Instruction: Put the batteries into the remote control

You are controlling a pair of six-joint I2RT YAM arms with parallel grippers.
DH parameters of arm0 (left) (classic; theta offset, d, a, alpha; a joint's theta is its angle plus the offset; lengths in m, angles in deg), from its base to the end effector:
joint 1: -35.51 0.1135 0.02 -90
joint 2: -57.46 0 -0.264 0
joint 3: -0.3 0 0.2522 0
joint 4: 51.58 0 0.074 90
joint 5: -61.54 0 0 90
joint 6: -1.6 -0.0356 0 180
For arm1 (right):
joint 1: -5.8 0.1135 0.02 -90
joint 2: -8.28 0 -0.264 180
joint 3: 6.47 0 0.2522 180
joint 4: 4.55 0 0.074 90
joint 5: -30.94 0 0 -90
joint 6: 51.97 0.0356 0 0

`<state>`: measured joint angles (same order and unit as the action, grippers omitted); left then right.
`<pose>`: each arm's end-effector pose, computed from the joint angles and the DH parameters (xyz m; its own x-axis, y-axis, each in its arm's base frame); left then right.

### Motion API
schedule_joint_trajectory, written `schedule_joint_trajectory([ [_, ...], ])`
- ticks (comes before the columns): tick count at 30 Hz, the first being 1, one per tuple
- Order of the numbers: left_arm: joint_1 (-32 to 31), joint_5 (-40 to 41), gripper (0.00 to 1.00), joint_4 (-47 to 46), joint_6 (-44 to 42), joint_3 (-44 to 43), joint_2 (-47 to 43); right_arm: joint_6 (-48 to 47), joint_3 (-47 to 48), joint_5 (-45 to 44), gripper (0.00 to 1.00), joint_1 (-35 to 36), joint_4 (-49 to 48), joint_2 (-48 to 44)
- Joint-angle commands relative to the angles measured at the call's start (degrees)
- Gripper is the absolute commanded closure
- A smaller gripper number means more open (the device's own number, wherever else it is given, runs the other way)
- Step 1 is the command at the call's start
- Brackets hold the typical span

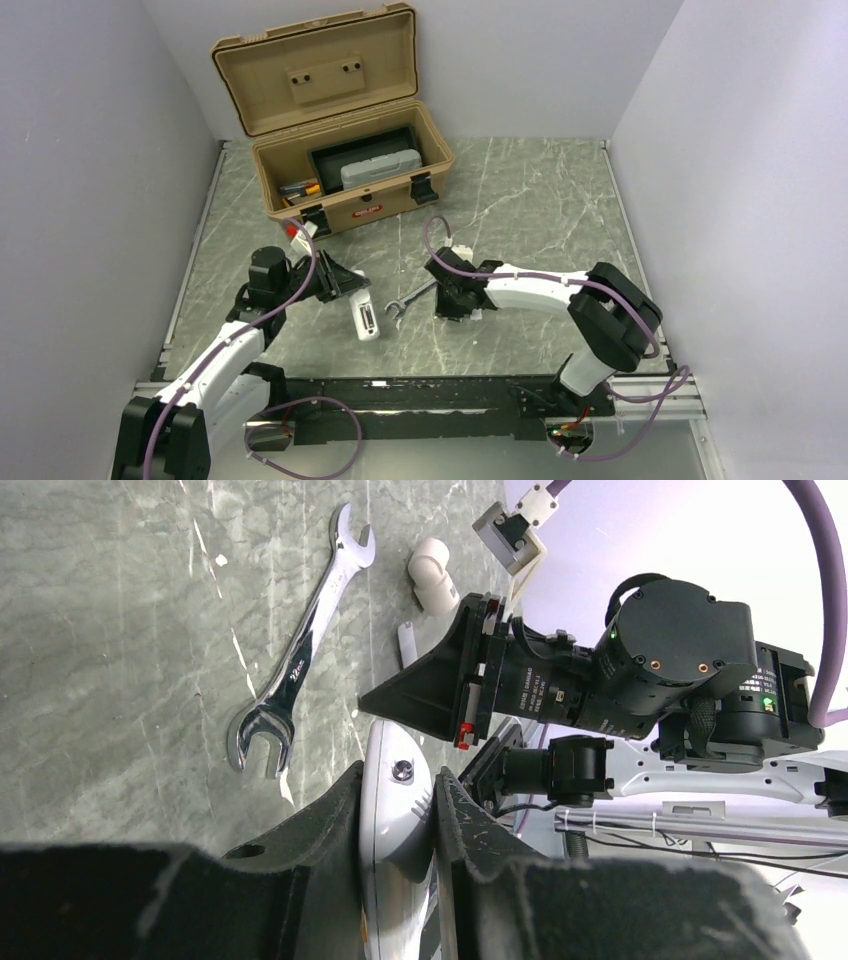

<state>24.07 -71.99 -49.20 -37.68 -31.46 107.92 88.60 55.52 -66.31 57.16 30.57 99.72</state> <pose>0.1754 -0.0605 0.2003 -0.8221 -0.4062 -0.3990 0.2169 0.4244 -0.8791 0.1866 0.2262 0.1547 -0.9305 0.0631 -0.3608 -0.0351 0.9652 0.2593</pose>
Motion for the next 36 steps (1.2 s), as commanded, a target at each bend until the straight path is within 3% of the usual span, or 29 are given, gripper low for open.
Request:
schedule_joint_trajectory([
  [1, 0.3, -1.2, 1.00, -2.8, 0.4, -0.1, -0.5, -1.3, -1.9, 3.0, 1.00, 0.3, 2.0, -3.3],
  [17, 0.3, -1.6, 1.00, -4.6, 1.5, 0.2, 0.6, 0.8, -7.4, -2.4, 1.00, 0.5, 8.0, -10.8],
  [36, 0.3, -1.6, 1.00, -4.1, 1.2, -0.3, 1.0, 0.9, -4.6, -7.3, 1.00, -0.5, 6.9, -5.6],
])
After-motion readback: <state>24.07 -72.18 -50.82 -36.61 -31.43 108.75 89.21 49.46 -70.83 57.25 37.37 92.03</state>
